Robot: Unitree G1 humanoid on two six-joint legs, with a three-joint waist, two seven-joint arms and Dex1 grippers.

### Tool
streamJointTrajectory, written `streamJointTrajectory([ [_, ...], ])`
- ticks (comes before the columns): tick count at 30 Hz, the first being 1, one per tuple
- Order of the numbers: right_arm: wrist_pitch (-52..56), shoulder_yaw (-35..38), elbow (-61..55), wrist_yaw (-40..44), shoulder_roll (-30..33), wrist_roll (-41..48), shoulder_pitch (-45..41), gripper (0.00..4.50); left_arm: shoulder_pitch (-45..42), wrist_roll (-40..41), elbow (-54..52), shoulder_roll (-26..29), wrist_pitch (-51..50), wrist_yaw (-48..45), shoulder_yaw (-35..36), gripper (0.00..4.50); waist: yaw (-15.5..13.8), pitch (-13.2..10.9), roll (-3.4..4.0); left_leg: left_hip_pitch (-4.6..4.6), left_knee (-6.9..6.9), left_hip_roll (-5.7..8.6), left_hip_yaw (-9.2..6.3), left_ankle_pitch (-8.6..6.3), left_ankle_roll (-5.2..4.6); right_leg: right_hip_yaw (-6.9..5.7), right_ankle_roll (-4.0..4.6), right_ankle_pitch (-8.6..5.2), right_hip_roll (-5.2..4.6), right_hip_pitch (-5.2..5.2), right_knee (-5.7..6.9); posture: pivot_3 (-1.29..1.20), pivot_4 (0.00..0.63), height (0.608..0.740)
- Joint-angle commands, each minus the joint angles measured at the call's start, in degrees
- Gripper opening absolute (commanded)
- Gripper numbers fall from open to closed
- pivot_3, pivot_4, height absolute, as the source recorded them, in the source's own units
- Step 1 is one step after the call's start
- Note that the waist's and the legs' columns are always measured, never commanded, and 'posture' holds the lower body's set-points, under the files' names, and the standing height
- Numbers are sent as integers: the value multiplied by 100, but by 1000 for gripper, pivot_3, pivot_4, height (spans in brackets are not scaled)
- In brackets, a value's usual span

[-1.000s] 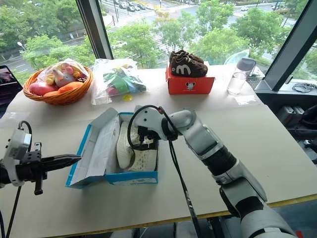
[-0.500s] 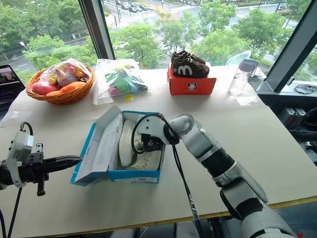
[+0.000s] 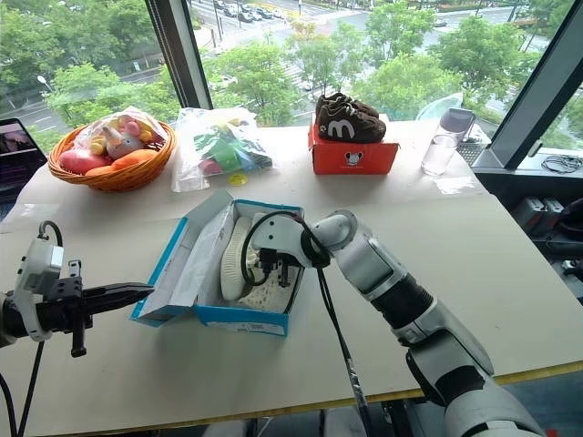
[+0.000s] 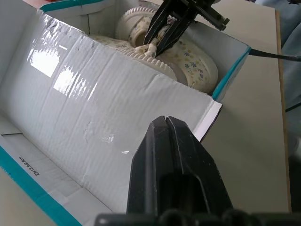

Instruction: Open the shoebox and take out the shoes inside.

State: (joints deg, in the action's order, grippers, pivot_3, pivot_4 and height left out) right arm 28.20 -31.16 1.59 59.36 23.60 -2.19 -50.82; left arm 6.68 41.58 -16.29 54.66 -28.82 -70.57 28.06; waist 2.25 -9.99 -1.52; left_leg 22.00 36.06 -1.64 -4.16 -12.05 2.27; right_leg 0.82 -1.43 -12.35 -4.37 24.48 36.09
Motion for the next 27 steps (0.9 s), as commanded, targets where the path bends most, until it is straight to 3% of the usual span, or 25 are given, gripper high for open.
streamJointTrajectory([
  [1, 93, 154, -203, -23, 61, -49, 23, 223, -88, -10, -48, 4, 107, -12, 35, 0, 0, 0, 0, 0, 0, 0, 0, 0, 0, 0, 0, 0, 0, 0, 0, 0, 150, 740],
  [12, 924, 1091, -1181, 182, 14, 980, -370, 223, -132, -13, -75, 9, 82, 55, -7, 0, 19, -1, 1, 5, 0, -2, 0, 0, 0, 0, 0, 0, 2, 6, 1, 0, 150, 740],
  [27, 1540, 1926, -1237, -347, -168, 1746, -780, 223, -234, -20, -86, 79, 22, 112, -81, 0, 35, -1, 1, 8, -2, -7, 0, 0, 0, 1, 4, 2, 7, 14, 4, 0, 150, 740],
])
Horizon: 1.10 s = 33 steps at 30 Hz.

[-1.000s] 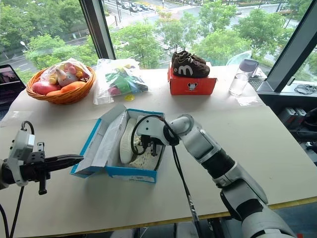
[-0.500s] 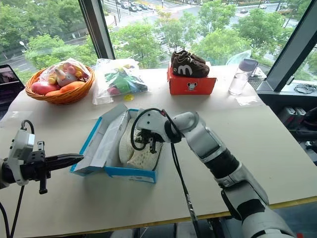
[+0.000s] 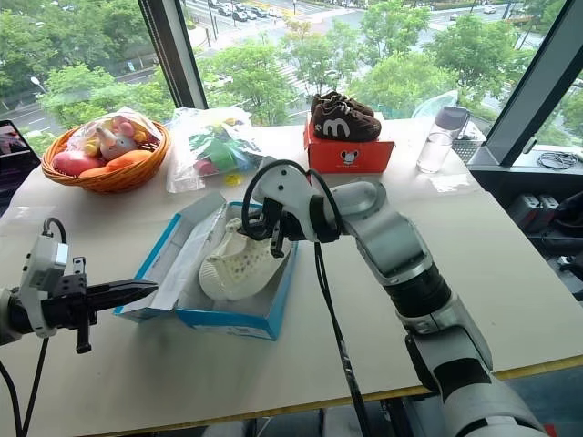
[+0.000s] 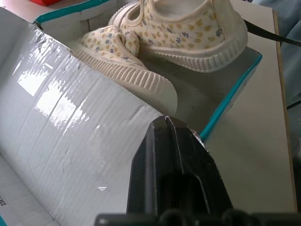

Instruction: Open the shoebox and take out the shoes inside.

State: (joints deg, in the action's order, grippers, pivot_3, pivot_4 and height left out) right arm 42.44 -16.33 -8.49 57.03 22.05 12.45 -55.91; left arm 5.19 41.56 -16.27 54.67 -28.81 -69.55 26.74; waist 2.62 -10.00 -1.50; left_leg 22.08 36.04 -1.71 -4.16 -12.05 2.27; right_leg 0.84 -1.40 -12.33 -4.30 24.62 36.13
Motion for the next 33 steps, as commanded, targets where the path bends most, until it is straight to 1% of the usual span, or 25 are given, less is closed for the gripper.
streamJointTrajectory([
  [1, 139, 492, -205, -117, 16, 324, -299, 223, -94, -20, -86, 86, 16, 12, 45, 0, -6, 0, 0, 0, 0, 0, 0, 0, 0, 0, 0, 0, 0, 0, 0, 0, 150, 740],
  [6, 129, 645, 31, -182, 206, 394, -339, 223, -144, -22, -90, 116, -13, 31, 3, 0, -16, 0, 0, 2, 0, 0, 0, 0, 0, 0, 0, 0, -1, 0, -1, 0, 150, 740],
  [10, 215, 930, 231, -231, 268, 566, -413, 223, -154, -30, -99, 144, -36, 26, -15, 0, -14, 0, 0, 2, 1, 0, 0, 0, 0, 0, 0, 0, 0, 0, -1, 0, 150, 740],
  [16, 610, 1311, 243, -508, 125, 1038, -417, 223, -205, -65, -94, 149, -69, 43, -64, 0, -5, 0, 0, 4, 0, 0, 0, 0, 0, 1, 2, 1, 0, 2, -1, 0, 150, 740],
  [19, 990, 1637, 243, -701, -8, 1438, -466, 223, -195, -92, -107, 150, -59, 39, -95, 0, -6, 0, 0, 2, 0, 0, 0, 0, 0, 1, 2, 1, 0, 2, 1, 0, 150, 740],
  [23, 1300, 1989, 257, -803, 75, 1830, -549, 223, -197, -79, -121, 158, -75, 45, -86, 0, -11, 0, 1, 4, 0, 0, 0, 0, 0, 1, 3, 2, 0, 2, 1, 0, 150, 740],
  [27, 1191, 2253, 513, -855, 443, 1838, -541, 223, -202, -63, -148, 157, -102, 60, -87, 0, -21, 0, 1, 5, -1, 0, 0, 0, 0, 0, 2, 1, 0, 2, -2, 0, 150, 740],
  [31, 668, 2229, 957, -751, 1096, 1493, -311, 223, -174, -75, -196, 126, -127, 79, -101, 0, -36, 0, 0, 6, 3, 1, 0, 0, 0, 0, 2, 1, -1, 1, -2, 0, 150, 740],
  [33, 292, 2199, 1144, -550, 1379, 1378, -108, 223, -150, -61, -219, 125, -154, 73, -94, 0, -38, 0, 0, 6, 2, 1, 1, 0, 0, 0, 2, 1, -1, 1, -4, 0, 150, 740],
])
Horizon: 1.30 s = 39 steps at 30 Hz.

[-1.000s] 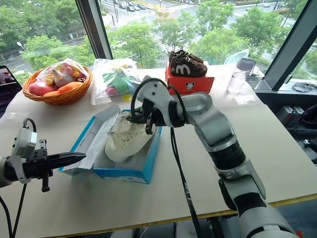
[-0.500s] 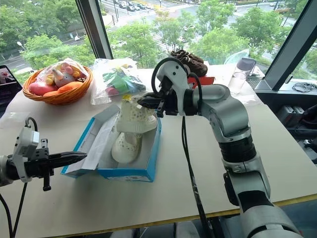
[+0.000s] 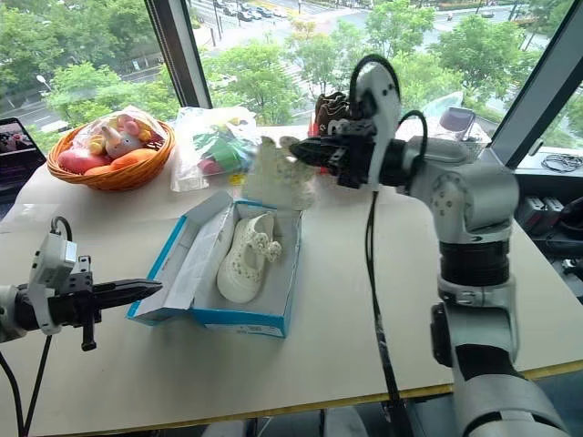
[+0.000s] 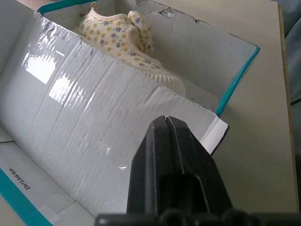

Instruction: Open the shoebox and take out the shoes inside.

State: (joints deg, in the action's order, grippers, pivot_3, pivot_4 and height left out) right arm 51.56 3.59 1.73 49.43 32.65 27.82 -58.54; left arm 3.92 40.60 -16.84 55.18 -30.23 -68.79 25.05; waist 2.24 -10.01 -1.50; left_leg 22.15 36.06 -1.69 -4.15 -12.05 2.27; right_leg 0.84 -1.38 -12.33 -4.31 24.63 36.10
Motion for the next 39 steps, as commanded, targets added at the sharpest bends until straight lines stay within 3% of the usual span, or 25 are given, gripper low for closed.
streamJointTrajectory([
  [1, -885, 174, 215, 347, 450, -237, 280, 223, -19, 41, -165, 76, -22, -5, 76, 0, 8, 0, 0, 0, -1, 0, 0, 0, 0, 0, 0, 0, 0, 0, -1, 0, 150, 740],
  [11, -3641, -574, 1884, 1644, 1334, -1534, 1552, 223, -48, 42, -166, 70, -48, -1, 24, 0, 55, -3, 4, -8, -1, -3, 12, 0, -1, 12, 0, 0, 4, 0, 2, 0, 150, 740],
  [22, -3713, -579, 1712, 1945, 1835, -1676, 2756, 223, 86, 79, -280, 45, -94, -2, 85, 0, 21, -7, 6, -40, 4, -4, 14, -2, -2, 11, 0, -2, 4, -38, -2, 0, 150, 740],
  [23, -3593, -525, 1661, 1927, 1823, -1604, 2758, 1135, 74, 80, -270, 45, -92, -4, 76, 0, 23, -7, 6, -40, 4, -4, 14, -2, -2, 11, 0, -2, 4, -38, -2, 0, 150, 740],
  [33, -3161, -285, 585, 1871, 1924, -1368, 2704, 4446, -120, 10, -132, 38, -13, -49, -99, 0, 22, -9, 9, -30, 5, -3, 15, -2, -2, 12, 0, -1, 3, -29, -2, 0, 150, 740],
  [39, -2463, -152, -538, 1693, 1745, -757, 1865, 4446, -172, -12, -101, 19, 12, -55, -138, 0, 54, -19, 25, -29, 5, -3, 17, -2, -2, 16, -1, -1, 4, -24, 0, 0, 150, 740],
])
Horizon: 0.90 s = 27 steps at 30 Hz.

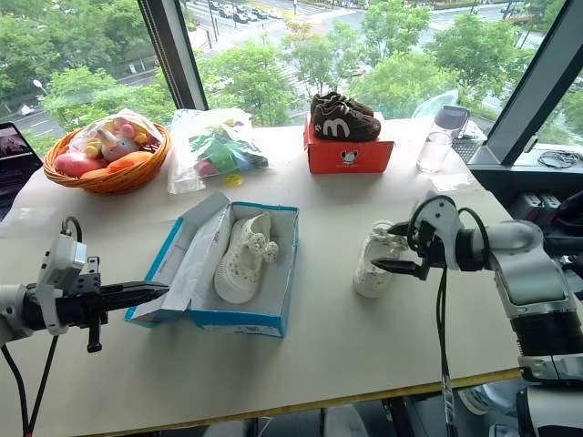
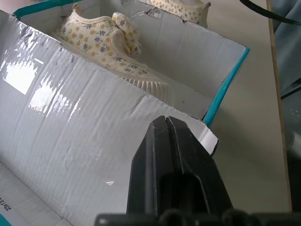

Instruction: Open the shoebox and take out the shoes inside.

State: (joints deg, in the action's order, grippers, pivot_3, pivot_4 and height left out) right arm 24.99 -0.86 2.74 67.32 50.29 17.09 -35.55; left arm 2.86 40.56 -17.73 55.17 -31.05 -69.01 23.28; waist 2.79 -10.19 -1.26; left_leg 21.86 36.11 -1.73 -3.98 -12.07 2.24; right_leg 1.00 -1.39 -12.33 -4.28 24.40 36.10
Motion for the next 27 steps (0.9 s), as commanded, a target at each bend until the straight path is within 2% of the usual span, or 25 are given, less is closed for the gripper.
streamJointTrajectory([
  [1, 282, 248, -759, -134, -94, 379, -534, 4446, -70, -8, -7, 20, 94, -35, 37, 0, -13, -1, 1, -2, -2, -1, 0, 0, 0, -1, 0, 0, 1, -1, 1, 0, 150, 740],
  [4, 498, 0, -1137, -274, -418, 517, -846, 4446, -106, -18, 13, 18, 98, -27, 14, 0, -31, 2, -4, 0, -3, -8, 0, -2, -2, -3, 1, -1, 6, -1, -3, 0, 150, 740],
  [8, 780, -595, -1514, -503, -1329, 673, -1235, 4446, -130, -27, 29, 0, 114, -5, 1, 0, -10, 1, -3, 5, 3, -7, 0, -2, -2, -2, 1, 0, 5, 2, -1, 0, 150, 740],
  [11, 756, -1092, -1406, -670, -1819, 410, -1284, 4446, -90, -28, -6, -16, 123, 10, 28, 0, -22, 1, -3, 3, 1, -11, -1, -2, -2, -2, 2, 0, 9, 4, 4, 0, 150, 740],
  [14, 559, -1534, -1018, -718, -2095, 59, -1344, 4446, -40, -27, -28, -31, 127, 25, 68, 0, -59, 1, -4, 13, 4, -7, -1, -2, -2, -3, 2, 1, 5, 9, 1, 0, 150, 740],
  [18, 583, -1794, 105, -1090, -2674, -369, -1832, 4446, 25, -15, -66, -52, 128, 63, 102, 0, -37, 1, -3, 13, 12, -7, -1, -2, -2, -3, 5, 3, 6, 9, 5, 0, 150, 740],
  [23, 193, -2087, 1112, -1288, -2984, -996, -2178, 4446, 65, 7, -118, -64, 117, 99, 126, 0, -27, 1, -3, 12, 6, -14, -2, -2, -2, -3, 10, 6, 15, 12, 5, 0, 150, 740],
  [27, 266, -2199, 1377, -1186, -3133, -1174, -2281, 4446, 114, 19, -154, -64, 111, 107, 170, 0, -27, 1, -3, 19, 5, -13, -2, -2, -2, -3, 18, 11, 15, 18, 4, 0, 150, 740],
])
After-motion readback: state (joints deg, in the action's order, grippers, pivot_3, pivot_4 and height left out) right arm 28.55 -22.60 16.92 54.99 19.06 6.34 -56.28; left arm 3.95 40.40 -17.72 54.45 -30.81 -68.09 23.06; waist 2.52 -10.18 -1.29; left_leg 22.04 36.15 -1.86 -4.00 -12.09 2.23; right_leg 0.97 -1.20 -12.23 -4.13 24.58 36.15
